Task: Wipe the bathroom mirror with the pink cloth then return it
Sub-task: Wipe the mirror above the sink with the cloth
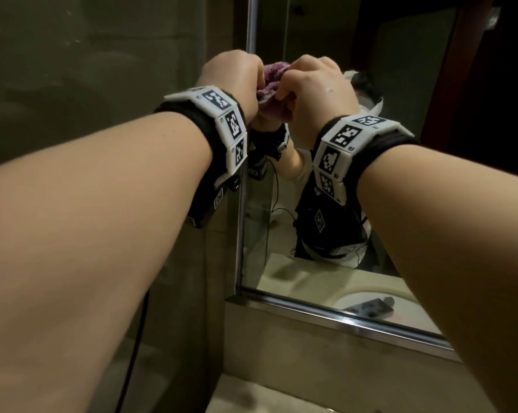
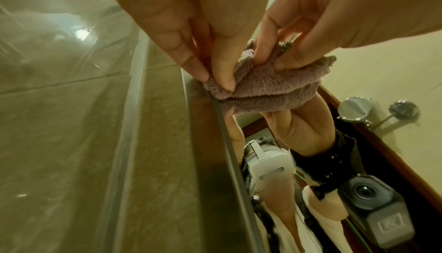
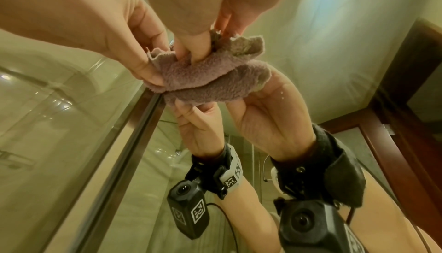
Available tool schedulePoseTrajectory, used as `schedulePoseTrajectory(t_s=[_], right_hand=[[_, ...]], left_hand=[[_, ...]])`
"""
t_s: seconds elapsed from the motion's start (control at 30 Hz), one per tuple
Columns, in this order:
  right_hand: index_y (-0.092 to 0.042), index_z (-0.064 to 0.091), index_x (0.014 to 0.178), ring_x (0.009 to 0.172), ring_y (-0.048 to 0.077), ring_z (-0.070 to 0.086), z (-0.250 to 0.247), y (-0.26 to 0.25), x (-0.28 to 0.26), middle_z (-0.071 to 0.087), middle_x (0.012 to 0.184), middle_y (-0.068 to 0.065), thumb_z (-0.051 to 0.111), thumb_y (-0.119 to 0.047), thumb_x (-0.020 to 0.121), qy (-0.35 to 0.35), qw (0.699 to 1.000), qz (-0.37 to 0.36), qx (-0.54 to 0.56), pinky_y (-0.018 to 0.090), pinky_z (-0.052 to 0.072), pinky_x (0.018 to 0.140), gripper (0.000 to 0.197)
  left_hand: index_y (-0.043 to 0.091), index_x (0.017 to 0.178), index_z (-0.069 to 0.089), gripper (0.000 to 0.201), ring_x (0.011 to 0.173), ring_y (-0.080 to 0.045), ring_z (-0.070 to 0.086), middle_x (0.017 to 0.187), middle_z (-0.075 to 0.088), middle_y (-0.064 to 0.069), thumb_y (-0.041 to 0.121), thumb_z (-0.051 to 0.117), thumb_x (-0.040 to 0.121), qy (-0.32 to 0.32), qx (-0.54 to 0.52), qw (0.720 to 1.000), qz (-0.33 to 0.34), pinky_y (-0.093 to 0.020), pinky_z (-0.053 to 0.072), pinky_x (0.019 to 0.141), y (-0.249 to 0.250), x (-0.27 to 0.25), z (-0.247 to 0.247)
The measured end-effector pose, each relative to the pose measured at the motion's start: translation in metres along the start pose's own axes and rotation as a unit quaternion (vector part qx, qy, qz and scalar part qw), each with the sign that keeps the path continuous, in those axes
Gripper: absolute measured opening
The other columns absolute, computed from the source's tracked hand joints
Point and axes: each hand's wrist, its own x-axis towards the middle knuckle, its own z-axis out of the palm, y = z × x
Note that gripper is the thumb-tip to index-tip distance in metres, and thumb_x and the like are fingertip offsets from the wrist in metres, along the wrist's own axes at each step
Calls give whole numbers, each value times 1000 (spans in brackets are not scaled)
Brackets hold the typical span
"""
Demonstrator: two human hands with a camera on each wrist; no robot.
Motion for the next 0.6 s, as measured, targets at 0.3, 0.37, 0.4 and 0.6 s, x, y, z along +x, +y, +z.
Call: schedulePoseTrajectory(t_s=[0.3,0.37,0.4,0.6], right_hand=[[-17,64,115,124,26,41,20,1,-10,52,131,4,56,-34,87,49,998,-11,40,30,36,98,33],[-17,65,113,123,26,42,24,3,-12,53,130,4,57,-34,87,53,998,-13,44,30,37,97,32],[-19,65,113,123,25,42,27,4,-13,53,130,3,57,-34,87,51,998,-12,42,30,37,98,31],[-27,62,113,125,26,40,51,4,-34,50,131,1,58,-23,88,17,999,-14,32,42,39,105,25]], left_hand=[[17,113,64,28,115,-29,56,122,63,-7,7,58,88,14,-34,999,-11,-37,46,96,-7,-13,14],[17,113,64,29,115,-29,56,122,62,-7,5,58,87,14,-35,999,-14,-37,46,95,-6,-16,16],[17,113,64,29,114,-29,56,121,63,-7,5,58,87,12,-36,999,-16,-37,46,95,-7,-18,17],[17,109,65,25,108,-29,59,115,64,-7,7,59,87,-16,-43,999,-15,-37,49,90,-10,-44,35]])
